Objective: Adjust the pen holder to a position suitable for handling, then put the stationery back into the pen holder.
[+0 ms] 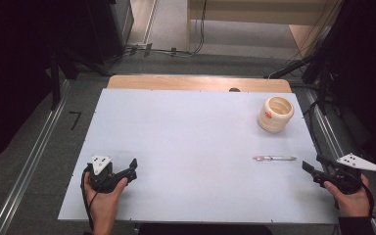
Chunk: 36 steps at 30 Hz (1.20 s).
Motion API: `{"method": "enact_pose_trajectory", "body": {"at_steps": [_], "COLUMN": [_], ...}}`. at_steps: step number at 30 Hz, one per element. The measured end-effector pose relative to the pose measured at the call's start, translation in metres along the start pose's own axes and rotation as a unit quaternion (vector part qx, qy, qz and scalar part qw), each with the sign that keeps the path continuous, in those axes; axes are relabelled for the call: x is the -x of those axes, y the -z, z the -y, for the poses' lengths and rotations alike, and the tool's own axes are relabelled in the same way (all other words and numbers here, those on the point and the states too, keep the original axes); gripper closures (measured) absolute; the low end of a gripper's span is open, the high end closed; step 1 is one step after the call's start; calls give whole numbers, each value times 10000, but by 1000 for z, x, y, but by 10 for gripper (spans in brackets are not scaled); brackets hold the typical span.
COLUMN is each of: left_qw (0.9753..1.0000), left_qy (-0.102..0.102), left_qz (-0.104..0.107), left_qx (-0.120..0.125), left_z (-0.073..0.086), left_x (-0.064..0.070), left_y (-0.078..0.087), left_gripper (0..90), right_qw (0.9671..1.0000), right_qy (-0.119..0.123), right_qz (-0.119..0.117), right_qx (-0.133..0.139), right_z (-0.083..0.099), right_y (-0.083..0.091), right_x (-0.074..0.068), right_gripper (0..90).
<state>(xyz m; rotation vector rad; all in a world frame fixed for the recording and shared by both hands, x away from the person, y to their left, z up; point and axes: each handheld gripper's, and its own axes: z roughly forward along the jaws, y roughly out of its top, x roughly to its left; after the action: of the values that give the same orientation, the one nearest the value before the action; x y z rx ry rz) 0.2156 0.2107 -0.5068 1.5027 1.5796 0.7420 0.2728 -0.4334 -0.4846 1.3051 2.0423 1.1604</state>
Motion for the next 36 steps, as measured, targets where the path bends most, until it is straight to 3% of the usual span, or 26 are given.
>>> {"method": "enact_pose_trajectory", "body": {"at_steps": [11,27,36], "left_qw": [10000,10000,10000], "left_qy": [12,24,13], "left_qz": [1,24,27], "left_qx": [-36,-61,-59], "left_z": [1,2,2], "left_x": [0,0,1], "left_y": [0,0,0], "left_gripper": [56,56,56], "right_qw": [9998,9987,9989], "right_qy": [171,451,402], "right_qz": [-62,-154,-48], "right_qx": [43,-173,-250], "right_z": [-5,-11,-11], "right_y": [-2,-16,-21], "right_x": [-5,-2,-2], "right_gripper": [285,286,285]}}
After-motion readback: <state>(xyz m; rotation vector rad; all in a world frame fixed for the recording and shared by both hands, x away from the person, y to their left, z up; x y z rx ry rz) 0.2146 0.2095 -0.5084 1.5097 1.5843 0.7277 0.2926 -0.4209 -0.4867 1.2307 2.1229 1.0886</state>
